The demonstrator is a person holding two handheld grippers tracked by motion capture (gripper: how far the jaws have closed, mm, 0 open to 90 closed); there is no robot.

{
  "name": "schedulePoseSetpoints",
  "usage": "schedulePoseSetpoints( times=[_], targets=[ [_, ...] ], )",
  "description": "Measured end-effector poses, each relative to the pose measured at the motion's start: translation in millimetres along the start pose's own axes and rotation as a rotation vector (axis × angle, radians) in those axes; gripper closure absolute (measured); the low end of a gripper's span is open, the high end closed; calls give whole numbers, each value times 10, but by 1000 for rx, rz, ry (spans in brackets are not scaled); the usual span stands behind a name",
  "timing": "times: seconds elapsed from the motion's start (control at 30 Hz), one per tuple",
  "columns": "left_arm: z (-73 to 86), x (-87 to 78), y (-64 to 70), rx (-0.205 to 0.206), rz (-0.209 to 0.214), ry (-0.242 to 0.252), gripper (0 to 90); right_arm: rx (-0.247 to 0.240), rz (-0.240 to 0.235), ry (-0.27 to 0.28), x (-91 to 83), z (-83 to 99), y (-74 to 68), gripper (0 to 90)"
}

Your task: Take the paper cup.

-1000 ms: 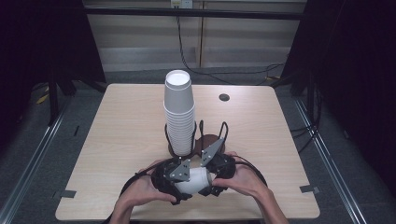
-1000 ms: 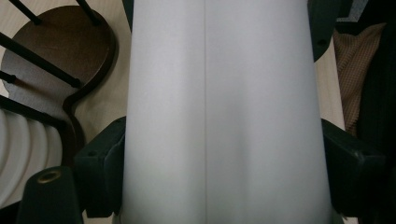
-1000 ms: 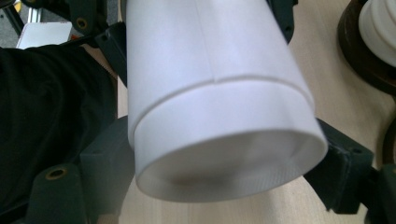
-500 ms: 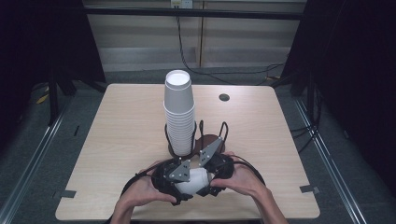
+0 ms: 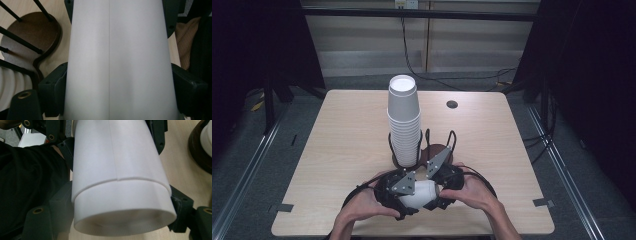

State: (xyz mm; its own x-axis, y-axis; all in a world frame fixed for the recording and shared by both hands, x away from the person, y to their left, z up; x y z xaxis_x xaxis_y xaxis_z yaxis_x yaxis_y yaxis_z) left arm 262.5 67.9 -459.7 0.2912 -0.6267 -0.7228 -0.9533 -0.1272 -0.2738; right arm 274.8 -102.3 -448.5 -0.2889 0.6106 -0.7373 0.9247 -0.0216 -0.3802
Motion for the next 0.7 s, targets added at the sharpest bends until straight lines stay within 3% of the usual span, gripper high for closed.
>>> schedulePoseSetpoints(
  times=[0.2,0.43,0.7],
  targets=[
    [-13,-56,-20,-2,-13,53,149,-5,9,0,-47,-26,-28,242],
    [14,-80,-33,-13,-11,71,151,-5,11,3,-39,-30,-24,244],
    [20,-161,-76,-22,-39,156,154,-13,28,32,-66,-20,-12,245]
  ],
)
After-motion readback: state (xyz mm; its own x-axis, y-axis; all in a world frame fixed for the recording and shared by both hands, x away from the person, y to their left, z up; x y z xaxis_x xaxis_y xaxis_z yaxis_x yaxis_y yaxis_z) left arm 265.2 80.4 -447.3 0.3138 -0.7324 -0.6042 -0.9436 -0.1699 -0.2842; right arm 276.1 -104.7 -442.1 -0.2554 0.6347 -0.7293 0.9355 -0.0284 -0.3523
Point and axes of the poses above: each handheld gripper's, and its own axes: x roughly forward along the jaws, z roughly out of its underside, y roughly to its right, the point moved 2 cm from there along x, roughly forward along the jaws, and after that the axes turned 13 degrees about -z, right-handed, at the moved point
